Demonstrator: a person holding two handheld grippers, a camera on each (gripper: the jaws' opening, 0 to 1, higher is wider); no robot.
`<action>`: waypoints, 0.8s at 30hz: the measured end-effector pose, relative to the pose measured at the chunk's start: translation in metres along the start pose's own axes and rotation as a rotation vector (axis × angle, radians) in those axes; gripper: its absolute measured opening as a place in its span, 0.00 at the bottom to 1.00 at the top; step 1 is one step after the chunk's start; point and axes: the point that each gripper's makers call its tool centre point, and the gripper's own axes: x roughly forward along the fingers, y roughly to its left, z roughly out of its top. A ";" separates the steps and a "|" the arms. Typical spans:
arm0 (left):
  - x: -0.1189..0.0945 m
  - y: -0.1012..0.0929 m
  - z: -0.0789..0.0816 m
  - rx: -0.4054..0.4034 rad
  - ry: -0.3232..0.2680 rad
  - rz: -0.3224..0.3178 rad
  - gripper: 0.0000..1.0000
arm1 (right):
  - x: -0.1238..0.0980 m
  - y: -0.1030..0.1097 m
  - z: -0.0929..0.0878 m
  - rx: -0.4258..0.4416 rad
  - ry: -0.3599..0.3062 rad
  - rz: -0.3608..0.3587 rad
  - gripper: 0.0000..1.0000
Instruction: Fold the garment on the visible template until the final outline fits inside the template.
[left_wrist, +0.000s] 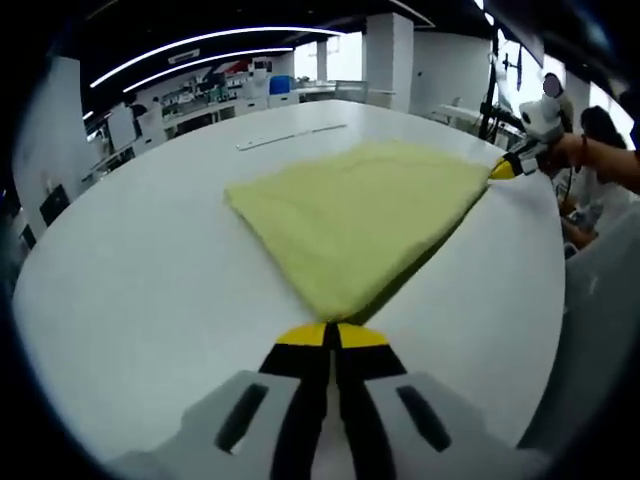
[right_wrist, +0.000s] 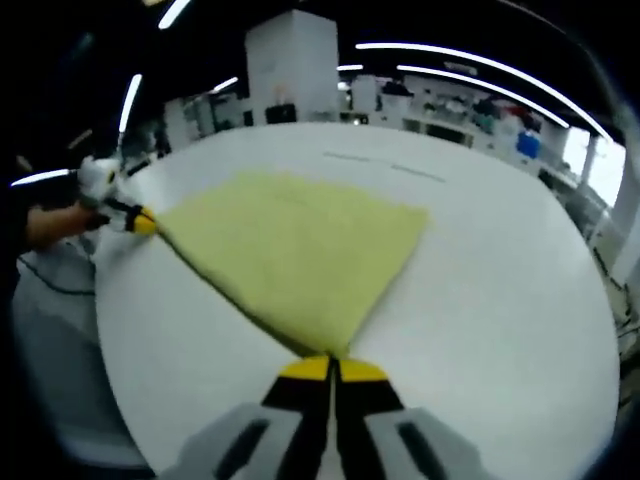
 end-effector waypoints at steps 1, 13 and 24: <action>-0.001 -0.001 0.001 0.004 -0.001 0.002 0.00 | 0.000 0.001 -0.001 -0.005 0.003 0.004 0.00; -0.007 -0.002 -0.004 0.012 0.013 -0.001 0.00 | -0.007 0.005 -0.009 -0.010 0.025 0.011 0.00; -0.013 -0.017 -0.015 0.049 0.063 -0.028 0.00 | -0.015 0.008 -0.017 -0.013 0.044 0.013 0.00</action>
